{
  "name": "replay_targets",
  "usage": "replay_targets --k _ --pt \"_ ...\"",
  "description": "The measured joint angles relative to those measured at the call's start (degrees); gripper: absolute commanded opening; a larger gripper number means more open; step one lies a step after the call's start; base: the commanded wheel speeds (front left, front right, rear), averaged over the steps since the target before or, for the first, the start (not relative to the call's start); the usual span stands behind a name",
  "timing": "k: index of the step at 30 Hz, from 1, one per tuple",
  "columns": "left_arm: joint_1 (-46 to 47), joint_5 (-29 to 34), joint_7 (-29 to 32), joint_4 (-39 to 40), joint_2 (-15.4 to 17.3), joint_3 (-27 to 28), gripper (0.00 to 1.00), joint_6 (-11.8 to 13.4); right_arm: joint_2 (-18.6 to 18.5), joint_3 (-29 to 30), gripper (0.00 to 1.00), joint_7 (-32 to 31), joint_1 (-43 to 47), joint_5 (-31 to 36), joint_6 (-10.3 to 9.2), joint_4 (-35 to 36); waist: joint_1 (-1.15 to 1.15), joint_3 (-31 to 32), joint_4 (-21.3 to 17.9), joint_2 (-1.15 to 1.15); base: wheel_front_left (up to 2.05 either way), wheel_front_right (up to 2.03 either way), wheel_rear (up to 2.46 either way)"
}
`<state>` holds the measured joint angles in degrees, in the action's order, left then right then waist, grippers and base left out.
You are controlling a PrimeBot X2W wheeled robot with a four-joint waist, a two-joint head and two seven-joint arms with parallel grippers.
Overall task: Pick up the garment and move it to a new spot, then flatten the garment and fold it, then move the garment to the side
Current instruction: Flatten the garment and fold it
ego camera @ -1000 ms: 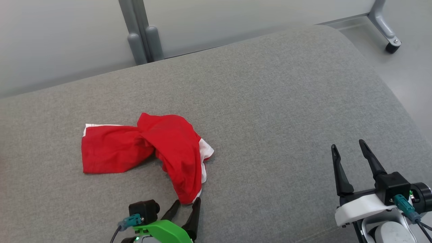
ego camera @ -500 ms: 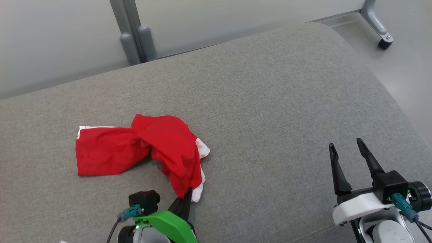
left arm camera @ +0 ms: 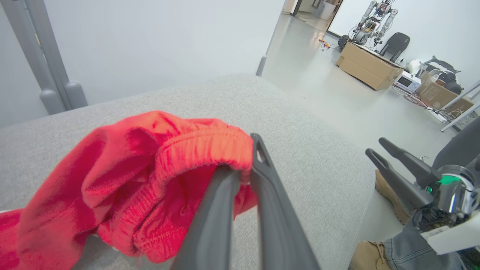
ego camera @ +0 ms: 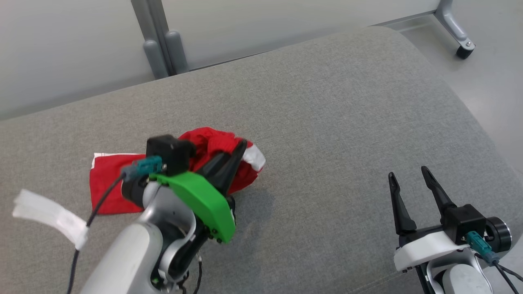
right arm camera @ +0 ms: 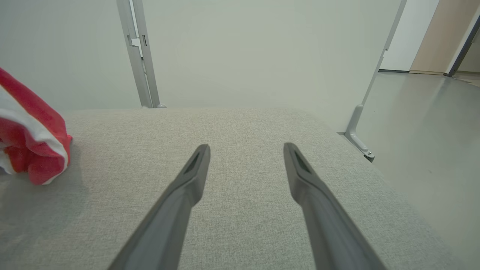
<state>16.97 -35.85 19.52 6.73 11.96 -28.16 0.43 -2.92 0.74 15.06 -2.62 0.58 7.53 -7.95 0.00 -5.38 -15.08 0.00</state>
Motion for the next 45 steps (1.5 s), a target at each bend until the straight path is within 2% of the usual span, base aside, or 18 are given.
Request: replay_targets --k 6,11,18,23,26,32,38,41,45 --pt "12.6 -2.1 8.8 2.4 0.1 0.8 0.0 -1.0 0.0 -1.7 1.0 0.0 -1.7 -2.6 0.0 -0.2 0.0 -0.6 -1.4 0.0 0.0 0.0 0.0" --pt "22.5 -3.7 14.3 0.6 -0.6 1.4 0.0 -1.5 0.0 -1.8 1.0 0.0 -2.9 -4.5 0.0 -0.1 0.0 -1.4 -3.2 0.0 0.0 0.0 0.0" --pt "34.7 -4.7 14.8 -4.5 -4.5 3.1 0.0 -1.9 0.0 -1.5 1.0 0.0 -3.3 -5.6 0.0 -0.4 0.0 -2.2 -4.8 0.0 0.0 0.0 0.0" --pt "37.4 -9.3 13.6 -7.8 -6.5 5.5 0.0 -2.4 0.0 -1.1 1.0 0.0 -3.3 -5.7 0.0 -0.5 0.0 -2.1 -5.1 0.0 0.0 0.0 0.0" --pt "33.4 -10.4 13.2 -8.5 -4.5 6.1 0.0 -3.3 0.0 -0.9 1.0 0.0 -3.3 -5.7 0.0 -0.5 0.0 -1.7 -5.0 0.0 0.0 0.0 0.0" --pt "13.0 -14.9 12.5 -9.4 2.7 7.2 0.0 -5.5 0.0 -0.8 1.0 0.0 -2.5 -4.6 0.0 -1.0 0.0 -1.5 -3.7 0.0 0.0 0.0 0.0" --pt "-2.7 -17.7 9.7 -11.8 7.7 10.3 0.0 -5.7 0.0 -0.5 1.0 0.0 -1.7 -1.7 0.0 -1.4 0.0 -1.9 -0.2 0.0 0.0 0.0 0.0" --pt "-5.1 -17.0 7.9 -13.8 8.5 10.1 0.0 -5.8 0.0 -0.3 1.0 0.0 -1.7 -0.8 0.0 -1.3 0.0 -2.3 1.8 0.0 0.0 0.0 0.0" --pt "-5.2 -15.3 4.2 -17.5 7.1 9.3 0.0 -6.2 0.1 -0.4 1.0 0.0 -2.0 -0.3 0.0 -1.3 0.0 -2.7 4.5 0.0 0.0 0.0 0.0"
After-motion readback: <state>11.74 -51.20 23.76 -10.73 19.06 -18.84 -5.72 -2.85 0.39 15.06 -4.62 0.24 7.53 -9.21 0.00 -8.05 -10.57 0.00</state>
